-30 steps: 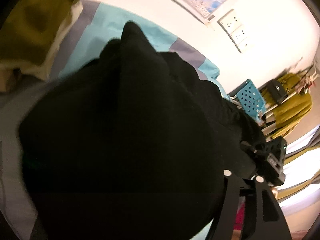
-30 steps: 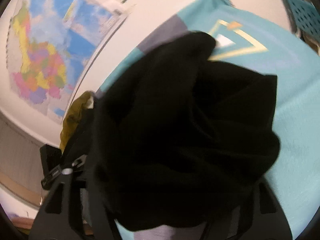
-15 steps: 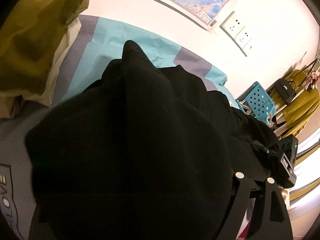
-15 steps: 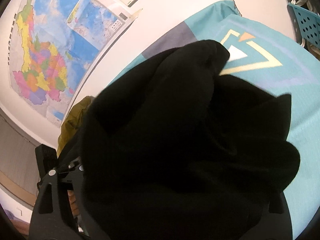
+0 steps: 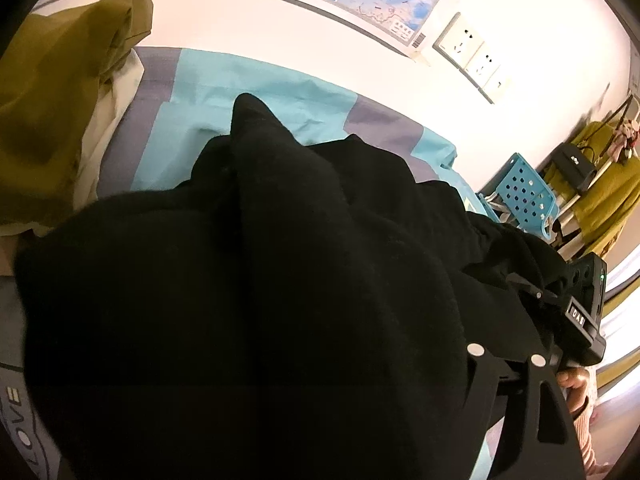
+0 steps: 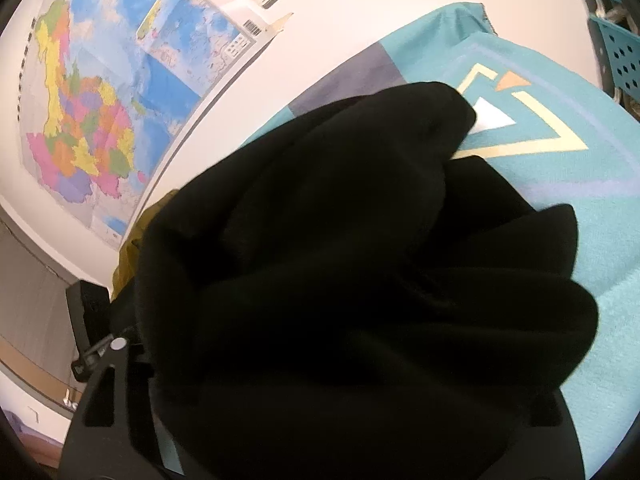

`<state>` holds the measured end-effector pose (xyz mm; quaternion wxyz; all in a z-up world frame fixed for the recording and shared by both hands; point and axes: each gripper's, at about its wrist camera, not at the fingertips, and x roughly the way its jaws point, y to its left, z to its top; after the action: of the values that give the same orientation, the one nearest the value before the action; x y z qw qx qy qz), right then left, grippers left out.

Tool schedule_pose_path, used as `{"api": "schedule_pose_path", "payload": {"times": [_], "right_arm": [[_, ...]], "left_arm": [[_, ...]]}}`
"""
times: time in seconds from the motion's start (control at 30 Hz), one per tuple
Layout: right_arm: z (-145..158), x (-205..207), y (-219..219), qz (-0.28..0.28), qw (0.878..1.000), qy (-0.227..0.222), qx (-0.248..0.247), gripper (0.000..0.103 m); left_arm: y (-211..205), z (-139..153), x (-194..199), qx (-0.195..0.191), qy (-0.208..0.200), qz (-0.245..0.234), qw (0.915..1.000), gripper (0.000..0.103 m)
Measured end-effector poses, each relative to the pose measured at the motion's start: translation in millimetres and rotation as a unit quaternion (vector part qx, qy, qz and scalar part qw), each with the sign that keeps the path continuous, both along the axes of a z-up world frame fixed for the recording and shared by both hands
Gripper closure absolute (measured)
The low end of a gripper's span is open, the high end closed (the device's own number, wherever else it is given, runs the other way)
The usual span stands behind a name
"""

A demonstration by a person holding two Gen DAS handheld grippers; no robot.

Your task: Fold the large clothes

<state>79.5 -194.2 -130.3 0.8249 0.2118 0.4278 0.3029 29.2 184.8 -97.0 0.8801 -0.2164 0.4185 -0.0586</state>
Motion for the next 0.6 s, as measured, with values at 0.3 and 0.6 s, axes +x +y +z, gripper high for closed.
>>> {"api": "schedule_pose_path", "payload": {"times": [0.3, 0.6], "right_arm": [[-0.8, 0.7, 0.5, 0.002, 1.000, -0.005, -0.019, 0.053], [-3.5, 6.1, 3.1, 0.003, 1.000, 0.004, 0.002, 0.033]], "left_arm": [[-5.3, 6.3, -0.7, 0.021, 0.003, 0.002, 0.9998, 0.040], [2.3, -1.9, 5.2, -0.002, -0.002, -0.005, 1.0000, 0.020]]}}
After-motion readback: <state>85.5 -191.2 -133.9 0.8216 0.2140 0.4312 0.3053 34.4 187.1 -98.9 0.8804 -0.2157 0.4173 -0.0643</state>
